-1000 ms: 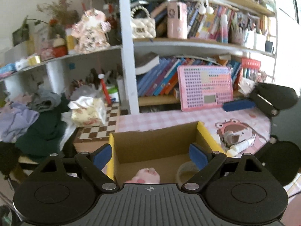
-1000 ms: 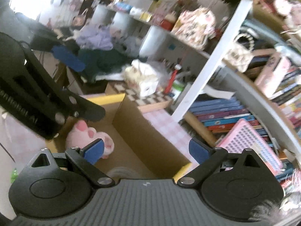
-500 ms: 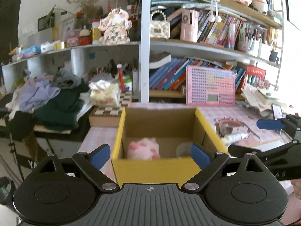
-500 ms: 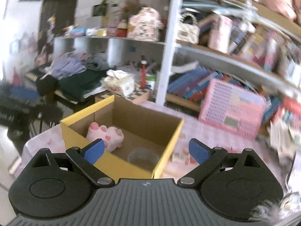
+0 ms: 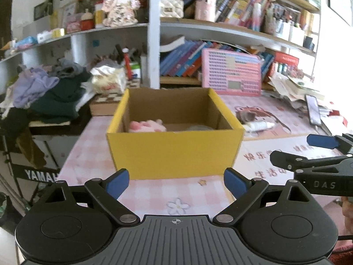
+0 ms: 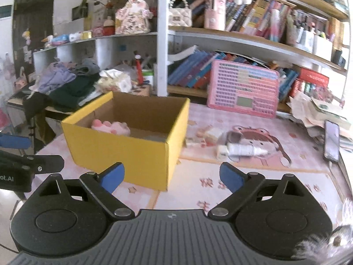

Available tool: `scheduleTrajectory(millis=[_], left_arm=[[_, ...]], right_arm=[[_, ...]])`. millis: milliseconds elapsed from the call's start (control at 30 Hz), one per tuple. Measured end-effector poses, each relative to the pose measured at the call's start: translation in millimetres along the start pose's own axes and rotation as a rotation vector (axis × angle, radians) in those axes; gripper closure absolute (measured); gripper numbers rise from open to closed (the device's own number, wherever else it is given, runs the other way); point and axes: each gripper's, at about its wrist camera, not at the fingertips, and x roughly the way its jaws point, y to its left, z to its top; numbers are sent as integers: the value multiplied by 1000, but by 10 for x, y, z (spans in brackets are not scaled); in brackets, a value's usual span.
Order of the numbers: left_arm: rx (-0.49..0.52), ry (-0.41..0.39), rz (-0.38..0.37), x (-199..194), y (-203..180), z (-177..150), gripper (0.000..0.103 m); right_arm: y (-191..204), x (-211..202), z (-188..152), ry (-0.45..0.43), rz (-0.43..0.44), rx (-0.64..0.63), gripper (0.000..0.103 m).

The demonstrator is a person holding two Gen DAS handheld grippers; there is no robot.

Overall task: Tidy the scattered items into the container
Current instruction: 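Move both tools back toward the remaining items on the mat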

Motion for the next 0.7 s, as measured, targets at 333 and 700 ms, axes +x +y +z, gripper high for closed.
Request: scheduleTrajectory(millis=[333, 700], left_arm=[[69, 35, -131, 101, -354, -57, 8], [155, 68, -253, 302, -760, 26, 8]], right_arm=[[-233, -69, -192, 84, -108, 79, 18], [-676, -57, -292, 133, -183, 172, 19]])
